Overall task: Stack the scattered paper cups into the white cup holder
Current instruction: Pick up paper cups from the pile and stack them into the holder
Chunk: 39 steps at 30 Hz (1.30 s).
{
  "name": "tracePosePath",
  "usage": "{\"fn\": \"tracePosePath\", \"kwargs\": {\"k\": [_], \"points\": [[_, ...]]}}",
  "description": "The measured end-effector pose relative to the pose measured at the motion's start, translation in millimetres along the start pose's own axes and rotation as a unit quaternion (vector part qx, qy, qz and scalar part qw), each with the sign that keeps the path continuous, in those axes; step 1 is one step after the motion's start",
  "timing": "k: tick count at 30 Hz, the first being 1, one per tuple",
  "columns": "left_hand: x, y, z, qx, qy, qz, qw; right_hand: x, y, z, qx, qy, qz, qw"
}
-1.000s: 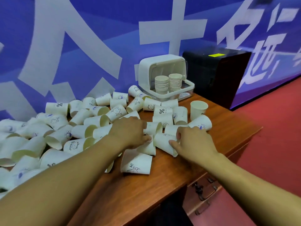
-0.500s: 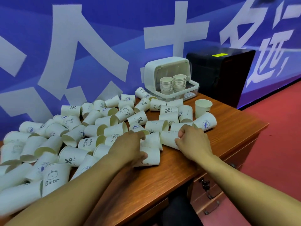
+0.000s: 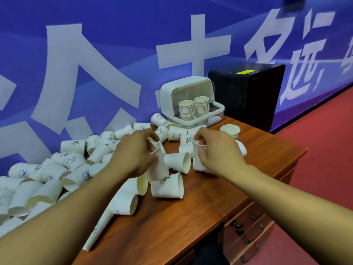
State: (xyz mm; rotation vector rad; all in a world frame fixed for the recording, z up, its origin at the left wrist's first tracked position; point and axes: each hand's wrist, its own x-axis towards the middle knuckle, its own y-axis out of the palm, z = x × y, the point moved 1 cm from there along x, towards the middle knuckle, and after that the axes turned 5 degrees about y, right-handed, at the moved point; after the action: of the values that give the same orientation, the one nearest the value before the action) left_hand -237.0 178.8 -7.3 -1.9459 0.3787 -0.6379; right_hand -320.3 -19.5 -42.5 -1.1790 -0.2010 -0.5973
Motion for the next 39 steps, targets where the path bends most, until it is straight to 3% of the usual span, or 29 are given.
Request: {"fn": "tracePosePath", "kwargs": {"k": [10,16,31,39], "points": [[103,-14,-28,0.133,0.111,-0.064,0.983,106,-35,-25,-0.148,-0.126,-0.055,0.979],[155,7,-23,0.105,0.114,-0.090,0.984,156,-30,-48,-0.134,-0.088,-0.077,0.984],[122,12,35,0.081,0.059,-0.136,0.986,134,8,-44,-0.061,-0.058,-0.086,0.993],[150,19,24,0.056,0.082,-0.145,0.984,148,3,-65,-0.087,-0.045,-0.118,0.988]]}}
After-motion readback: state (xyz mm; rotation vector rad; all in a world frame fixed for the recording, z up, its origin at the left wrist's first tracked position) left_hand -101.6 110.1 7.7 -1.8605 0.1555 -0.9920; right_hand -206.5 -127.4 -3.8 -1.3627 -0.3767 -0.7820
